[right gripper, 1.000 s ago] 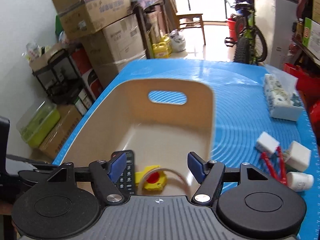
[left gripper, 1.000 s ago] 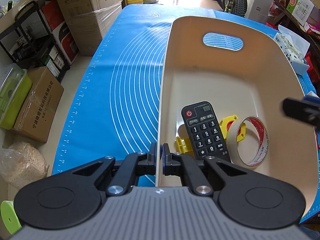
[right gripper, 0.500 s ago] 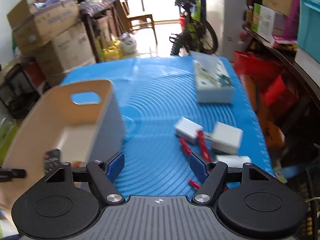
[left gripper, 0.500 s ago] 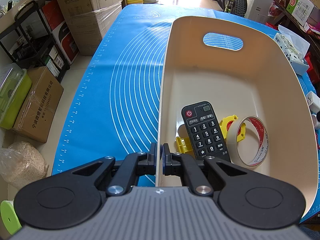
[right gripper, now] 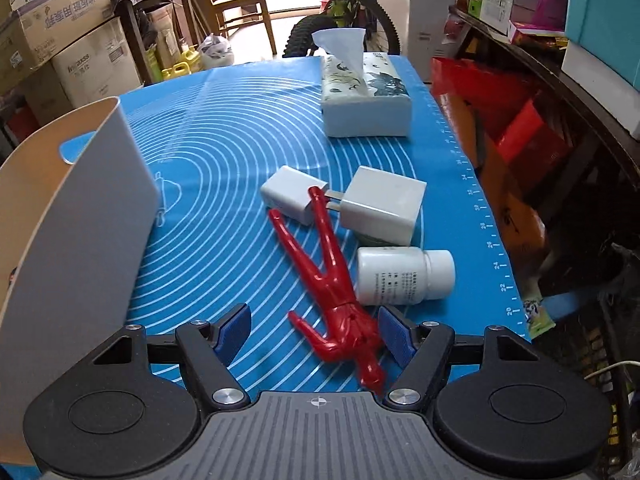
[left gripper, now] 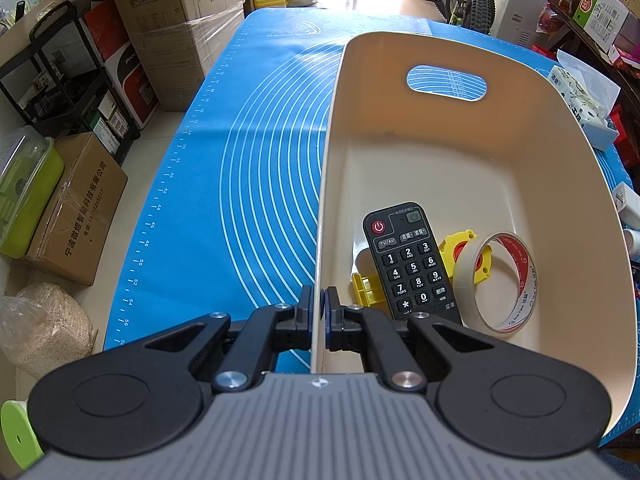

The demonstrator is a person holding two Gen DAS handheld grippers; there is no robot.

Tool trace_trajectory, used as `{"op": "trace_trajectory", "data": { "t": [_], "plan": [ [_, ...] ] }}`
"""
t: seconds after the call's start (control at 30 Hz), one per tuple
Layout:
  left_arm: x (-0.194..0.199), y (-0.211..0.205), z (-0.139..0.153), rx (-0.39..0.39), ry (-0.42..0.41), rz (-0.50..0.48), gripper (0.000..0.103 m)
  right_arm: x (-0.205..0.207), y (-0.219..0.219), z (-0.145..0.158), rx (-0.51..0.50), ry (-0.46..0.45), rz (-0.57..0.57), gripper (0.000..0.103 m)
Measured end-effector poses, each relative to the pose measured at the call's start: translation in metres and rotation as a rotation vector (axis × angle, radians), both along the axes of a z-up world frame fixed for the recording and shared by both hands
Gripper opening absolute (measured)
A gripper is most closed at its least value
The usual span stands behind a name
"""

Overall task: Organize rigid objects
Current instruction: 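Move the right tool down over the red figurine's body, then grasp the red figurine with the right tool and lift it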

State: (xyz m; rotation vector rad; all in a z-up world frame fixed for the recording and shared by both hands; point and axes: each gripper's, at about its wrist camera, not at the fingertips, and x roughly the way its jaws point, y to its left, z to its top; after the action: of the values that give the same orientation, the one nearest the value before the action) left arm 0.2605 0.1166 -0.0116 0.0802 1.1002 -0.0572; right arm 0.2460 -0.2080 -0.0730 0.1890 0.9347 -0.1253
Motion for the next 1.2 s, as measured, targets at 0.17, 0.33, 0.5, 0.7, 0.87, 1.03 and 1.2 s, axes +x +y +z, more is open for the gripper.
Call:
{"op": "trace_trajectory", "data": {
  "t": [0.17,0.33,0.5,0.7,0.87,1.03,1.2],
  "plan": [
    [0.0,0.0,0.0,0.0,0.0,0.0,0.007,0.012,-0.002,-0.01,-0.009,0.024,0.002,0.075],
    [0.0,0.0,0.0,0.001,0.0,0.0,0.007,0.02,-0.002,-0.015,-0.014,0.044,0.026,0.075],
    [0.0,0.0,0.0,0.001,0.0,0.0,0.007,0.027,-0.003,-0.02,-0.007,0.052,0.029,0.07],
    [-0.001,0.001,-0.001,0.001,0.0,0.0,0.007,0.026,-0.002,-0.019,-0.031,0.046,0.031,0.057],
    [-0.001,0.001,-0.001,0.0,0.001,0.001,0.007,0.022,0.002,-0.018,-0.023,0.036,0.078,0.048],
    [-0.001,0.001,-0.001,0.0,0.001,0.001,0.007,0.014,0.016,-0.016,-0.024,0.018,0.127,0.046],
    [-0.001,0.001,-0.001,0.0,0.001,0.001,0.007,0.008,0.021,-0.005,-0.009,-0.029,0.116,0.046]
  ]
}}
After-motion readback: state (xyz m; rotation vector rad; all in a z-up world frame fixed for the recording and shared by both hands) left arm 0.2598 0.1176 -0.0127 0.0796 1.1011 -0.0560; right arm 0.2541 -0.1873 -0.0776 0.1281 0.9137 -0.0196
